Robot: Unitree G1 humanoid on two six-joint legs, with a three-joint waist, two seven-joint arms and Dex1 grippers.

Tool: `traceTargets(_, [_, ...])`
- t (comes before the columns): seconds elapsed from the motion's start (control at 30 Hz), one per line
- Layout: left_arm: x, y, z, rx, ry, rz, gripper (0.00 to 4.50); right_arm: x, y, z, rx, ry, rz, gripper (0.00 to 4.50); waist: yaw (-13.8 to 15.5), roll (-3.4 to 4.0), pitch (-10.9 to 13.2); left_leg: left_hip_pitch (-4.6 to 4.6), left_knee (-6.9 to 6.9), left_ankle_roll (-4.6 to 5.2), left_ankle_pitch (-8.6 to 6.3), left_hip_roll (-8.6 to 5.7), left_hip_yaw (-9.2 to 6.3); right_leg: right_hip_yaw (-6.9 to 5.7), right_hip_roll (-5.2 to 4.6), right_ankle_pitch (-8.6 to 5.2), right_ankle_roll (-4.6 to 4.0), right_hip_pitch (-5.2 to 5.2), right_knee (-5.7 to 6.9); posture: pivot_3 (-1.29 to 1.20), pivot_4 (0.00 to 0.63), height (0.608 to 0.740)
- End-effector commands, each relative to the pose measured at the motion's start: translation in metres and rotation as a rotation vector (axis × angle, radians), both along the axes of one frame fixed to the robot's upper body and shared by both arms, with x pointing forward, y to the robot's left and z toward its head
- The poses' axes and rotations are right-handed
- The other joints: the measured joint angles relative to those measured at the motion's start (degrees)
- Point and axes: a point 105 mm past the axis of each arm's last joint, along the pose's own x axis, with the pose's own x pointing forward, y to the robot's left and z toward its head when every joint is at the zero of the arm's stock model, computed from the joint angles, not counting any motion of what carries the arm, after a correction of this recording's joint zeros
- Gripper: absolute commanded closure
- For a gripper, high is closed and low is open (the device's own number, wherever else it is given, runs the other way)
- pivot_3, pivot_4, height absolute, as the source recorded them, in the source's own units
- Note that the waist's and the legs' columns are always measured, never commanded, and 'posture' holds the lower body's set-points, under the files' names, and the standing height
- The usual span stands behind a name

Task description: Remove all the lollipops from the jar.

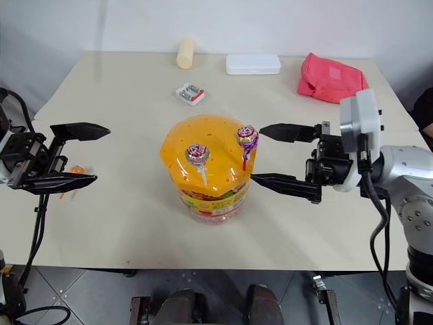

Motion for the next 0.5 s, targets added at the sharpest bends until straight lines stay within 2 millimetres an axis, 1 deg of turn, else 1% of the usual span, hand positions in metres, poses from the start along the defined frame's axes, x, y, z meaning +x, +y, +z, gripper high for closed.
traceTargets(0.03, [-0.0062, 0.0019, -0.0021, 0.027, -0.010, -0.012, 0.01, -0.0036, 0.0138, 0.0111, 0.025, -0.044, 0.068, 0.00, -0.3, 0.00, 0.0, 0.00, 0.00, 0.00, 0.00, 0.00, -0.01, 0.00, 0.01, 0.00, 0.00, -0.01, 0.00, 0.00, 0.150, 0.740])
traceTargets(0.13, [-0.0070, 0.0000, -0.0025, 0.020, -0.012, -0.006, 0.00, -0.0046, 0.0170, 0.0092, 0.009, -0.038, 0.102, 0.62, -0.2, -0.01, 0.0, -0.01, -0.01, -0.01, 0.00, 0.02, -0.04, -0.04, 0.02, 0.00, 0.00, -0.01, 0.00, 0.00, 0.150, 0.740])
traceTargets(0.2, [-0.0080, -0.0004, -0.0037, 0.016, -0.008, -0.003, 0.00, -0.0040, 0.0187, 0.0096, 0.013, -0.040, 0.116, 1.24, -0.1, -0.01, 0.0, -0.01, -0.01, 0.02, -0.02, 0.00, -0.05, -0.04, 0.00, 0.00, 0.00, 0.00, 0.00, 0.00, 0.150, 0.740])
traceTargets(0.23, [-0.0091, -0.0007, -0.0041, 0.013, -0.009, -0.008, 0.00, -0.0035, 0.0196, 0.0106, 0.015, -0.045, 0.120, 1.66, -0.2, -0.01, 0.0, -0.01, -0.01, 0.03, -0.04, -0.01, -0.04, -0.04, -0.02, 0.00, 0.00, 0.00, 0.00, 0.00, 0.150, 0.740])
traceTargets(0.27, [-0.0097, -0.0011, -0.0042, 0.008, -0.008, -0.008, 0.00, -0.0031, 0.0201, 0.0114, 0.014, -0.048, 0.124, 1.92, -0.2, -0.01, 0.0, -0.01, -0.01, 0.03, -0.04, -0.01, -0.04, -0.04, -0.02, 0.00, 0.00, 0.00, 0.00, 0.00, 0.150, 0.740])
traceTargets(0.43, [-0.0118, -0.0022, -0.0043, -0.004, -0.009, -0.016, 0.00, -0.0016, 0.0194, 0.0156, 0.015, -0.066, 0.131, 3.71, -0.3, -0.01, 0.0, -0.01, -0.01, 0.03, -0.05, 0.00, -0.04, -0.04, -0.01, 0.00, 0.00, 0.00, 0.00, 0.00, 0.150, 0.740])
traceTargets(0.5, [-0.0125, -0.0024, -0.0042, -0.011, -0.008, -0.022, 0.00, -0.0015, 0.0193, 0.0183, 0.017, -0.076, 0.132, 4.35, -0.4, -0.01, 0.0, -0.01, -0.01, 0.02, -0.05, 0.00, -0.04, -0.04, -0.01, 0.00, 0.00, -0.01, 0.00, 0.00, 0.150, 0.740])
